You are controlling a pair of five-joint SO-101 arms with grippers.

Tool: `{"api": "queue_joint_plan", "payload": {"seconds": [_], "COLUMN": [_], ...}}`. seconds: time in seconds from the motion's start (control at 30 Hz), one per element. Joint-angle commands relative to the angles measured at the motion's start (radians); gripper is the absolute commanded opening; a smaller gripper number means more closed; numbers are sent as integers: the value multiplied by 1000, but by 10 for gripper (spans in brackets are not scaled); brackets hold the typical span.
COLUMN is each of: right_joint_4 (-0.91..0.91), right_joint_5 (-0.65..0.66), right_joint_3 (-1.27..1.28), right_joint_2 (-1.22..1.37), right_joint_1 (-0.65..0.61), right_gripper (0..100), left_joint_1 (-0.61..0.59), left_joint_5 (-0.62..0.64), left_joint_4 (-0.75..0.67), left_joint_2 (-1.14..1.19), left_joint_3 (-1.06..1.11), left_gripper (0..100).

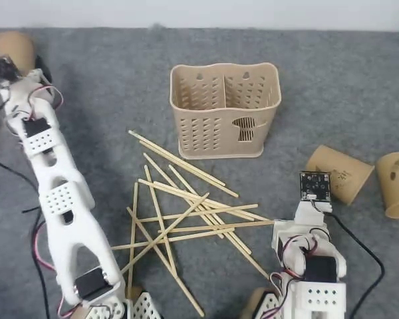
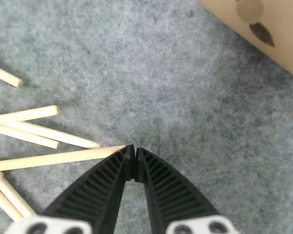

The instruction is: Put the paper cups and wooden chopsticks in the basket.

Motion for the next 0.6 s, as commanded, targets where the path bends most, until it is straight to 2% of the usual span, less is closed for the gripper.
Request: {"api": "queue_joint_plan", "payload": {"seconds": [0.0,0.1,0.43,0.57], "right_joint_4": [10,10,10,10], "right_joint_5": [-9,-9,-9,-9], "right_joint_3": [6,6,6,6], "right_joint_2": [-7,-7,-7,-7], "right_joint_1": [12,12,12,12], "right_gripper": [9,9,9,9], "left_joint_1": [-8,-26,-51,-64], "left_joint_5": [78,138,147,147], "left_joint_4": [-35,-43,-40,84], "left_joint_2": [-49,-69,-71,-78], "left_joint_3": [59,107,209,209], "left_gripper": [235,235,235,235]}}
